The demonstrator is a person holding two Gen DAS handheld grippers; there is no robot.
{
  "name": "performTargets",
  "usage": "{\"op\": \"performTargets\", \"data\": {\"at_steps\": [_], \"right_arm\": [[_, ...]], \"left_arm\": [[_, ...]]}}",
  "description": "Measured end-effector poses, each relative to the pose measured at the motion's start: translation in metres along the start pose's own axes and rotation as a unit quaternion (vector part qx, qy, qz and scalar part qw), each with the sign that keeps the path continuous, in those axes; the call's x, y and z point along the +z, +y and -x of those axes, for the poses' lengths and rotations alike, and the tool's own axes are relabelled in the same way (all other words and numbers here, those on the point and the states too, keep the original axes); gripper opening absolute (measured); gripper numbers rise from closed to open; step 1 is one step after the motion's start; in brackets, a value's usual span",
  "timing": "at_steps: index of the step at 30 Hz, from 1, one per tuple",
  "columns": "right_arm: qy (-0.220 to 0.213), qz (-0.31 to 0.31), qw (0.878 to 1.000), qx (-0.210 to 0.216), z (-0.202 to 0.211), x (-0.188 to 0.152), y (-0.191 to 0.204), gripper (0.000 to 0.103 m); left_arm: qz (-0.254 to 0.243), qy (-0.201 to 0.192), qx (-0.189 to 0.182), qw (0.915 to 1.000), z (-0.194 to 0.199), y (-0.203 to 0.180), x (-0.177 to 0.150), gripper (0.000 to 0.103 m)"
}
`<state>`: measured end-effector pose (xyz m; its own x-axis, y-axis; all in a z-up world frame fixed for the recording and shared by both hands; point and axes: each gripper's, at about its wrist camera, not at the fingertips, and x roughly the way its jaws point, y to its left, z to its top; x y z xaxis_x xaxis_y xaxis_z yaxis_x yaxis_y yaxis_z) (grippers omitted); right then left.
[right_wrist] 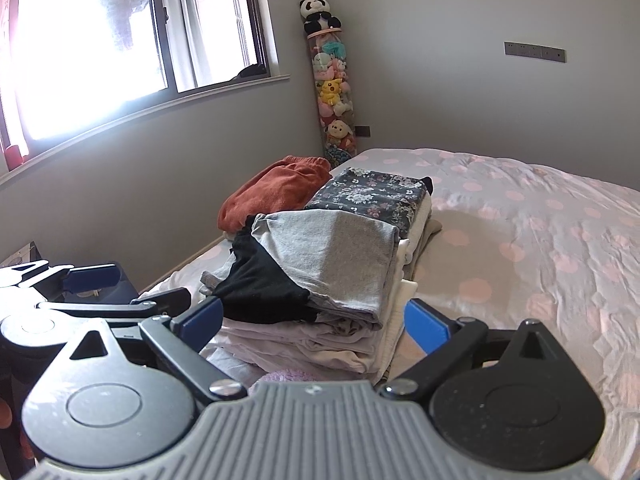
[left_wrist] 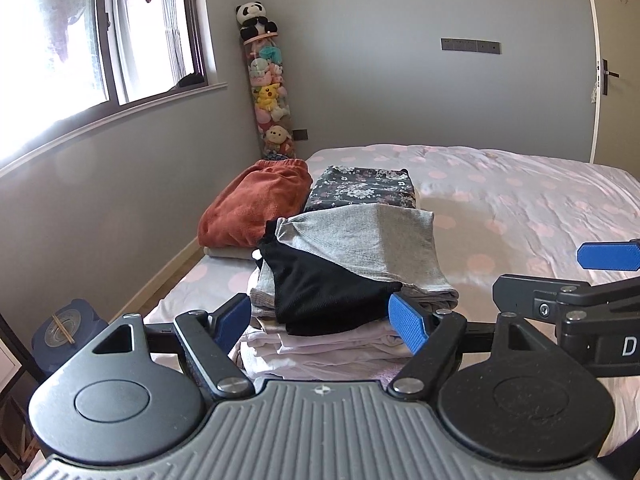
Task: Fold clothes
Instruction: 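Release the folded grey shirt on the stack and withdraw both tools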
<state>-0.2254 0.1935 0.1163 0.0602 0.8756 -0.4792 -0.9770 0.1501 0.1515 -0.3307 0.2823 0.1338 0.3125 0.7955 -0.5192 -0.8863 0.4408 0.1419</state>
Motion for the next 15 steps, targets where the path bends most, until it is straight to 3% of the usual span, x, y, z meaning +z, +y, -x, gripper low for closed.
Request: {"op": "performTargets", "data": {"at_steps": [15], "right_arm": [[-0.003, 0.009, 1.0, -0.001, 0.002, -0.0047, 0.0048, 0.098]], "left_arm": [[0.002, 0.006, 0.001, 1.0, 0.0005, 0.0021, -0.0009, 0.075]]}}
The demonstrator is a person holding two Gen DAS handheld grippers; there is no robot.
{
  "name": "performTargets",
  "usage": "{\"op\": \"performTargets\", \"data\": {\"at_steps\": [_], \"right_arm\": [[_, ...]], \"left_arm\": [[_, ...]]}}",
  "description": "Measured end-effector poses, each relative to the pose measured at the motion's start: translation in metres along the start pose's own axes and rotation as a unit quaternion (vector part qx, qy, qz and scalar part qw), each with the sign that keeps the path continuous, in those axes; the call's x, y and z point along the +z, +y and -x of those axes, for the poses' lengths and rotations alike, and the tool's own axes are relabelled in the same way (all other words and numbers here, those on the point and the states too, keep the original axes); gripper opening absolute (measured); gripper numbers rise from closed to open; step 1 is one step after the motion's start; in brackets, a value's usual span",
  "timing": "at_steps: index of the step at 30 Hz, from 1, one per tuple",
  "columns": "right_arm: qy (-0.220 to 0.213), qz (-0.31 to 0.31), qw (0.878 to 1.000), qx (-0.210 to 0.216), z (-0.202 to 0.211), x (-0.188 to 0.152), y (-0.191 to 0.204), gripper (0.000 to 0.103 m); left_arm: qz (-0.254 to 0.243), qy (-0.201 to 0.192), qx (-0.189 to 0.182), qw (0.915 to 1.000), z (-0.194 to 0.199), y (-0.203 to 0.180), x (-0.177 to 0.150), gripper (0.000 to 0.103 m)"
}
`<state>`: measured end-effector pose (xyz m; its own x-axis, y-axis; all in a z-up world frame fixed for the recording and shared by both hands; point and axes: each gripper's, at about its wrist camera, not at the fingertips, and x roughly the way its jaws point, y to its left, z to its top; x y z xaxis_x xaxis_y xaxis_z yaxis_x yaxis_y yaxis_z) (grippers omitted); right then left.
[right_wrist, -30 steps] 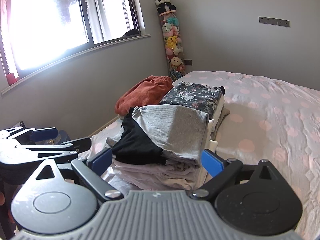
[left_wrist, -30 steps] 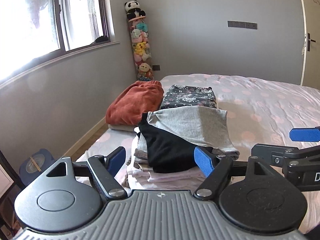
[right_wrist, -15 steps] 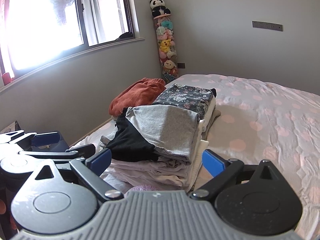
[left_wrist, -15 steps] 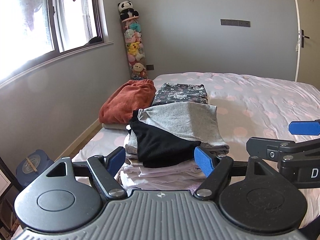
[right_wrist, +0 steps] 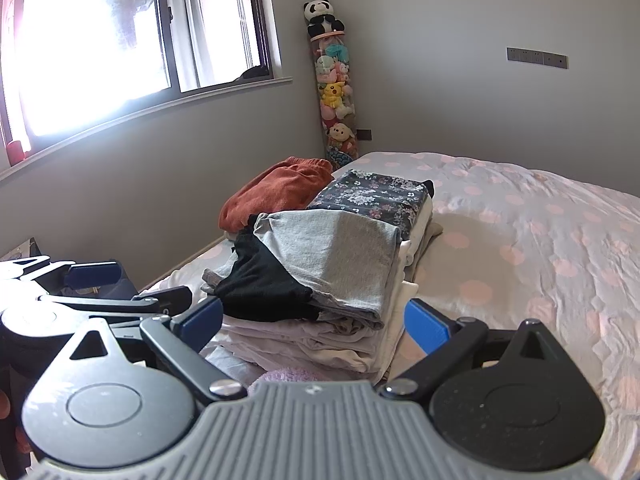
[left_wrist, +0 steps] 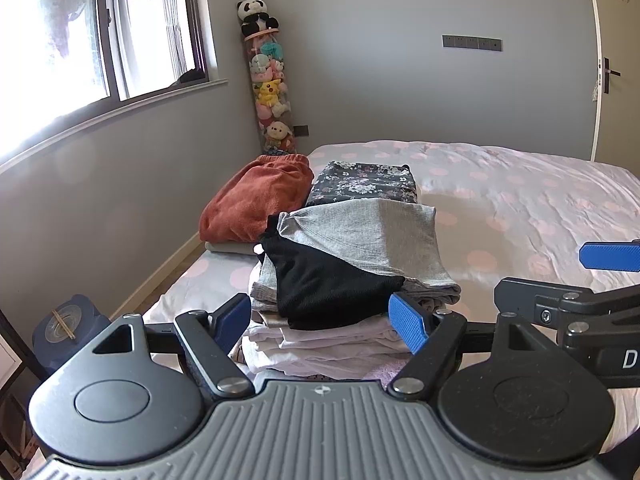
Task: Fold clothes
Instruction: 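Release the folded grey shirt on the stack and withdraw both tools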
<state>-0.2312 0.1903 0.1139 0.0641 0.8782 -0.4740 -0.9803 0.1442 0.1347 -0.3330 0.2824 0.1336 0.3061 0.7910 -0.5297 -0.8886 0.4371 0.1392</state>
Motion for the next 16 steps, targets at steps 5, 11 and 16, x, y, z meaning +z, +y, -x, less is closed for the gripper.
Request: {"op": "performTargets", "data": {"at_steps": [5, 11, 16], "right_arm": [[0.0, 0.0, 1.0, 0.001, 0.0, -0.001, 0.0, 0.098], [0.001, 0.004, 1.0, -0.002, -0.0004, -0.0024, 0.0012, 0.099], [0.001, 0.006, 1.0, -0.003, -0.0012, -0.0034, 0.0021, 0.099]], "left_arm": [[0.0, 0.001, -0.003, 1.0, 0.0005, 0.0003, -0.0008, 0.075], [-0.001, 0.003, -0.003, 1.0, -0.0008, -0.0003, -0.0022, 0.075], [0.001, 0.002, -0.002, 1.0, -0.0007, 0.0003, -0.0032, 0.075]]}}
